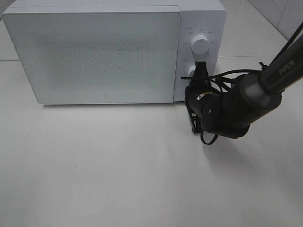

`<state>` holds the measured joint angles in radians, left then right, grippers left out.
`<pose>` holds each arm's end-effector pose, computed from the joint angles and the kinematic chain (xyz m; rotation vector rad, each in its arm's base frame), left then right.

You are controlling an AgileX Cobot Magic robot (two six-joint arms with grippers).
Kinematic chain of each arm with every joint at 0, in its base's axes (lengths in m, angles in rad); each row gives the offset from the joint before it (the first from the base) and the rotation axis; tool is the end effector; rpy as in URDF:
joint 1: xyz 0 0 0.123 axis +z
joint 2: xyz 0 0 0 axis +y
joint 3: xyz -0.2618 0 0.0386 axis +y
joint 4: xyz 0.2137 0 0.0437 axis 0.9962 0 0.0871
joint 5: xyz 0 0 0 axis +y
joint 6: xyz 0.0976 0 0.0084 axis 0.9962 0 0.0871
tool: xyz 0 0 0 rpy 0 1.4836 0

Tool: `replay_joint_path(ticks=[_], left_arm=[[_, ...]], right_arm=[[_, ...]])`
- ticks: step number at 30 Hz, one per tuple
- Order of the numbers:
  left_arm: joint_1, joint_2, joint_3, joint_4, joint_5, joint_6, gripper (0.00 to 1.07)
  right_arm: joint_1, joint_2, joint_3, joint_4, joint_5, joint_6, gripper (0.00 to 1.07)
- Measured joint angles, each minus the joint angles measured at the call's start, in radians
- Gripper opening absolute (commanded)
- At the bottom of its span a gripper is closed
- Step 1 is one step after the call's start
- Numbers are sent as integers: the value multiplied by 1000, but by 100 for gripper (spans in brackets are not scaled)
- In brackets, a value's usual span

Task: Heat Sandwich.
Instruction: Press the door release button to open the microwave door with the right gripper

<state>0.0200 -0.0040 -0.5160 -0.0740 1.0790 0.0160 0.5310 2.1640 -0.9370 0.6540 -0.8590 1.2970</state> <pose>-0.0110 -0.0066 0.2602 0.0010 2.0410 -0.0659 0.3434 0.1494 0.0984 1.4508 1.4778 1.0345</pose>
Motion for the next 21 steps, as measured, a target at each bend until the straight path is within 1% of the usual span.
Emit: replay_joint_path(ticks=[6, 21], left_arm=[[0, 0, 0, 0, 0, 0, 98], [0, 0, 0, 0, 0, 0, 98]], right_arm=[[1, 4, -16, 31, 7, -45, 0], [1, 4, -22, 37, 30, -55, 0]])
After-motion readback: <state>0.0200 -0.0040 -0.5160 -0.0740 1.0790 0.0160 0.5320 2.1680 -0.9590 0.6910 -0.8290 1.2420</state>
